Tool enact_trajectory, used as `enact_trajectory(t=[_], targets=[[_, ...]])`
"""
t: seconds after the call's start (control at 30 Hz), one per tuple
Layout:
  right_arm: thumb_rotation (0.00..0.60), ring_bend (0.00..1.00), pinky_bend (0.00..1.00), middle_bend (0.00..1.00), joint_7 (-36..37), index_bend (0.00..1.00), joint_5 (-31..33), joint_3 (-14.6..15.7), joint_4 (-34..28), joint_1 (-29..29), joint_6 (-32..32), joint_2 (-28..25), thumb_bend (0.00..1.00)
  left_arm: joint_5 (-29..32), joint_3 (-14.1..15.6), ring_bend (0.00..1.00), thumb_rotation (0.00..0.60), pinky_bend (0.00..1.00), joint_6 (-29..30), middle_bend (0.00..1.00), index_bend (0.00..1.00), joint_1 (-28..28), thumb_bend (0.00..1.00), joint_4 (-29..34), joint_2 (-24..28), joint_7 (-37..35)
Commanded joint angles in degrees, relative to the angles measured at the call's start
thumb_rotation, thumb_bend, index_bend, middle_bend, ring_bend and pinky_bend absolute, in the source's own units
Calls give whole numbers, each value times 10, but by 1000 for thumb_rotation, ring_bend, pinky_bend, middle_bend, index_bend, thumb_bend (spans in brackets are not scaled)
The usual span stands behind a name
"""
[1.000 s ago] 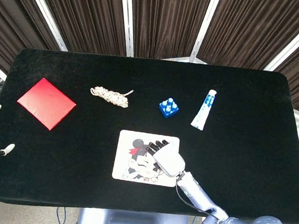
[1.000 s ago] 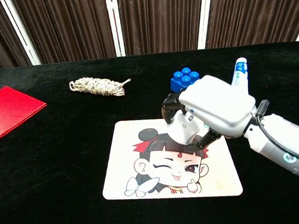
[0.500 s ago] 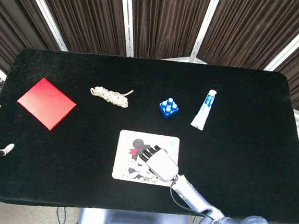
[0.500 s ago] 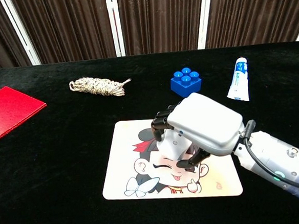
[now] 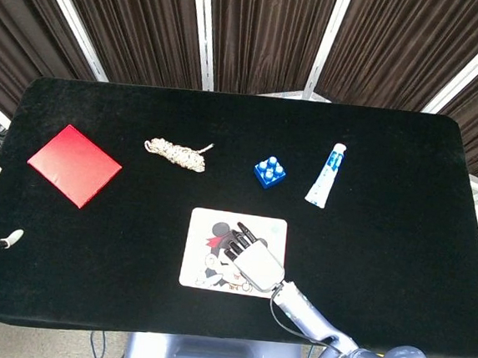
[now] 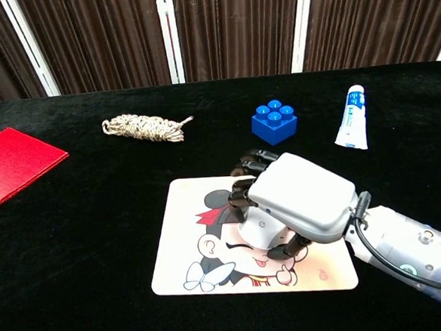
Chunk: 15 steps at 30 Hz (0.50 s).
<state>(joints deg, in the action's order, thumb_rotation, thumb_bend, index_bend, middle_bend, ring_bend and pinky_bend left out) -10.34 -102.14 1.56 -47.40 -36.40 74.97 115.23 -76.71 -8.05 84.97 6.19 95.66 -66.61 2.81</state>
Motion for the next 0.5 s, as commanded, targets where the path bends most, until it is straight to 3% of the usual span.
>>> enact_trajectory(t=[0.03,0.27,0.5], targets=[[600,5,0,167,-22,451,10,4,-24,6,-16,-12,32,-1,0,0,600,0,1,0,0,0,123,1,0,-1],[600,0,0,31,-80,269,38,8,-105,23,-53,-53,6,-8,3,0,600,0,4,0,0,-1,125,4,0,1],[600,0,0,0,-128,165,55,4,-163,39,-54,-86,0,-16,5,0,600,0,10,0,0,-3,124,11,2,-1]])
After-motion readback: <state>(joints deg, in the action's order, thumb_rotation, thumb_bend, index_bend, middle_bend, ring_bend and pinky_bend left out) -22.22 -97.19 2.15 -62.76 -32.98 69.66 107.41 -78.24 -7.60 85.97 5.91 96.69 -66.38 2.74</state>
